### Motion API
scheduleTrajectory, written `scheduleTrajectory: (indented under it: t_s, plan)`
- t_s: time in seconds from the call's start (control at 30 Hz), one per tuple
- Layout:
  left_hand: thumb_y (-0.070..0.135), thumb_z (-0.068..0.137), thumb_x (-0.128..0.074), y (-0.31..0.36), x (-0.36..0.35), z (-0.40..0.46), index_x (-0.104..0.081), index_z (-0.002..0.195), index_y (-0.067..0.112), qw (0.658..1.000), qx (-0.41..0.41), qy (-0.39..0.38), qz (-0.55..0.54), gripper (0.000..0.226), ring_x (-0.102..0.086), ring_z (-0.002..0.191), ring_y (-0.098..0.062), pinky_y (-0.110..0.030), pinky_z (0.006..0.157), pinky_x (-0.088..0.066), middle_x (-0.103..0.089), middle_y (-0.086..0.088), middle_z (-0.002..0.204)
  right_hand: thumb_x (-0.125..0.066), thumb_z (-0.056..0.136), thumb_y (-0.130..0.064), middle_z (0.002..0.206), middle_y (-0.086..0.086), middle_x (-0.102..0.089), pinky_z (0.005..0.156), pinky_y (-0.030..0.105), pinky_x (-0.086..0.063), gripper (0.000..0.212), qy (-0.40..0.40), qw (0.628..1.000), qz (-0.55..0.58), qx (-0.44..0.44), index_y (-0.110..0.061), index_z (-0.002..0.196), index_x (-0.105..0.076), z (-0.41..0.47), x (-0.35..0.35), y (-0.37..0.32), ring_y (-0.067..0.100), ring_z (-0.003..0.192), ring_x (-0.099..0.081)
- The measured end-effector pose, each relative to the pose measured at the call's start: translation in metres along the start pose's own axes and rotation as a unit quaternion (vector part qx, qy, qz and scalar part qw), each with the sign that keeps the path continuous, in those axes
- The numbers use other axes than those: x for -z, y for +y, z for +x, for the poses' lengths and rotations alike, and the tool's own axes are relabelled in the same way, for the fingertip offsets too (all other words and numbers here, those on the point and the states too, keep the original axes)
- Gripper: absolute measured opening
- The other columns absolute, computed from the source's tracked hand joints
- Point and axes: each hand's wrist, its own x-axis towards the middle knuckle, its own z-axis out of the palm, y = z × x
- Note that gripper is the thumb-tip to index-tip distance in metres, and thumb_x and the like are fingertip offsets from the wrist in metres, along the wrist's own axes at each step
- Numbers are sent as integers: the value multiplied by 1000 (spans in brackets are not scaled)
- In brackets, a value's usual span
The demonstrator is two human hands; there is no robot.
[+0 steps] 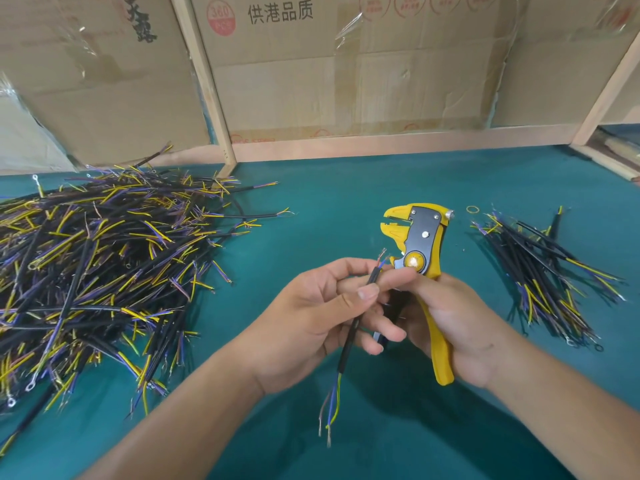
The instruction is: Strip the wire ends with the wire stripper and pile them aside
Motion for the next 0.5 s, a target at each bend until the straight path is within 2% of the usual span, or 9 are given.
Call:
scheduleTrajectory:
  t_s: [0.17, 0.3, 0.4, 0.5]
  plan:
    - [18, 97, -56, 2, 4, -1, -55, 123, 2, 999, 2, 20, 31, 31, -73, 80, -19, -23, 63, -56, -67, -18, 126, -66, 91, -26, 69, 9, -51, 75, 48, -44, 21, -19, 999, 29, -10, -11, 77, -65, -1, -3, -2, 27, 60, -52]
    - [18, 97, -57, 5, 8, -3, -60, 116, 3, 998, 18, 30, 47, 24, -74, 80, -19, -22, 67, -57, -74, -13, 109, -76, 78, -37, 72, 8, -56, 62, 33, -53, 25, -16, 997, 69, 12, -12, 81, -73, -3, -1, -8, 24, 62, -58]
    - [20, 96, -59, 7, 8, -4, -70, 105, 10, 997, 41, 42, 51, 16, -74, 82, -19, -21, 69, -57, -74, -13, 102, -72, 78, -37, 70, 7, -56, 62, 29, -53, 28, -46, 997, 47, 36, -11, 87, -74, -4, 0, -10, 21, 62, -58]
    - [20, 95, -59, 8, 6, -3, -70, 101, 8, 995, 67, 53, 57, 17, -74, 82, -18, -20, 69, -57, -75, -12, 97, -74, 77, -39, 67, 7, -57, 62, 28, -53, 36, -58, 997, 8, 48, -6, 92, -69, -7, -2, -9, 21, 61, -58]
